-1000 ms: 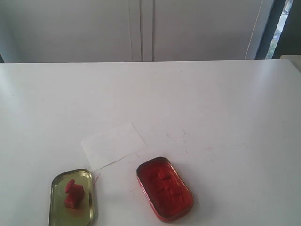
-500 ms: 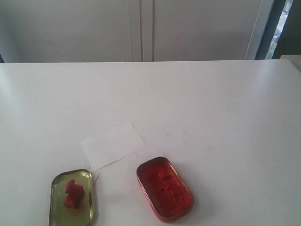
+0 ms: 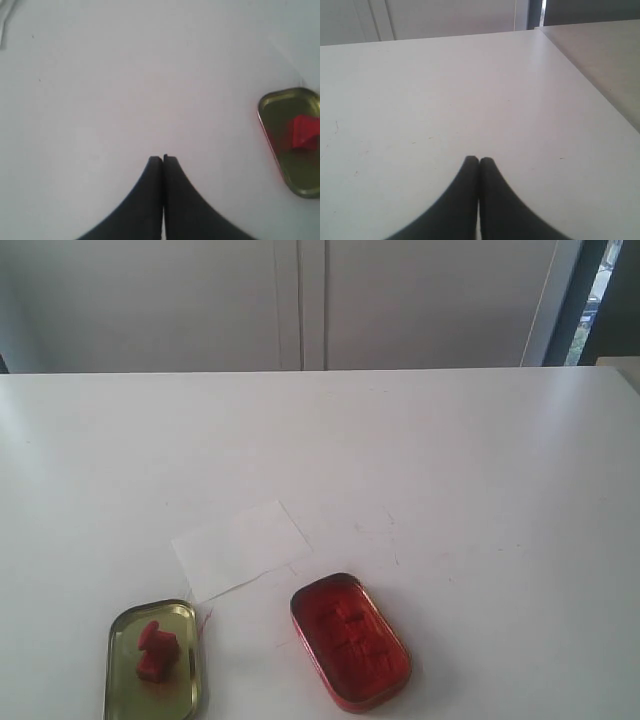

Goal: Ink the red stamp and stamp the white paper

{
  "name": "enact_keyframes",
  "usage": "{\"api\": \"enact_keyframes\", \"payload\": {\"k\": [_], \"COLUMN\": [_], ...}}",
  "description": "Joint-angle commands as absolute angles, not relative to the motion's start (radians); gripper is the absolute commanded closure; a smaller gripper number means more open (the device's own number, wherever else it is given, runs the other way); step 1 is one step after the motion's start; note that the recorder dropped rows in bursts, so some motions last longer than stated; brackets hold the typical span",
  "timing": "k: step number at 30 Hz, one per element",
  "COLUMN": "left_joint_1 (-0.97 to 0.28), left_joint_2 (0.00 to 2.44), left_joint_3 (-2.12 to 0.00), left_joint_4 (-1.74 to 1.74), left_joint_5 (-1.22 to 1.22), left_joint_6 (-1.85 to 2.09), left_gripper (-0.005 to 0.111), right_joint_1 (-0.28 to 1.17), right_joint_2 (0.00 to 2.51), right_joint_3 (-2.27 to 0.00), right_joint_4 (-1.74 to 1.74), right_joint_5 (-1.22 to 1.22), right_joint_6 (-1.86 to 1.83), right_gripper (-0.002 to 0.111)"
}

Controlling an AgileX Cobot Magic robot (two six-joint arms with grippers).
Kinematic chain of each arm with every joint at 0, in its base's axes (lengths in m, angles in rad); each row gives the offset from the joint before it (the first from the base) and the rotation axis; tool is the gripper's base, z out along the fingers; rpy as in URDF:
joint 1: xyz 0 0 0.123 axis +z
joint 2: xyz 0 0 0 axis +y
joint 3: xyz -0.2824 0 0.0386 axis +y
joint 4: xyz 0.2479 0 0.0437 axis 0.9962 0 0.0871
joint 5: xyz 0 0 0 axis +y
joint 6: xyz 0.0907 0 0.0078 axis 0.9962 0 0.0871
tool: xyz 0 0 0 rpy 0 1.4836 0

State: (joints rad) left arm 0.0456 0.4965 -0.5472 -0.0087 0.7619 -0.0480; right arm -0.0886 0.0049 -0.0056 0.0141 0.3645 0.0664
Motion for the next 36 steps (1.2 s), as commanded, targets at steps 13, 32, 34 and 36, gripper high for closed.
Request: {"api": "enact_keyframes", "payload": {"k": [13, 32, 34, 36], "left_joint_1": [-0.184, -0.582, -0.608, -0.634], "left_joint_2": [1.066, 1.383, 1.403, 1.423], "left_joint_3": [-0.767, -0.972, -0.984, -0.994], "left_joint_4": [-0.2, 0.0, 0.026, 0.061], "left_joint_5": [0.838, 0.83, 0.835, 0.84], "left_joint_6": [0.074, -0.167, -0.199, -0.231], "left_gripper": [0.107, 0.107, 0.107, 0.107], "right_joint_1": [-0.088, -0.088, -0.088, -0.088], "right_joint_2": [0.0, 0.0, 0.0, 0.0], "right_joint_3": [0.0, 0.0, 0.0, 0.0], "right_joint_4": [0.006, 0.006, 0.006, 0.006], "right_joint_5": [0.35, 0.35, 0.35, 0.35], "right_joint_6": [0.065, 0.065, 0.065, 0.065], "right_gripper": [0.108, 0.108, 0.108, 0.108]}}
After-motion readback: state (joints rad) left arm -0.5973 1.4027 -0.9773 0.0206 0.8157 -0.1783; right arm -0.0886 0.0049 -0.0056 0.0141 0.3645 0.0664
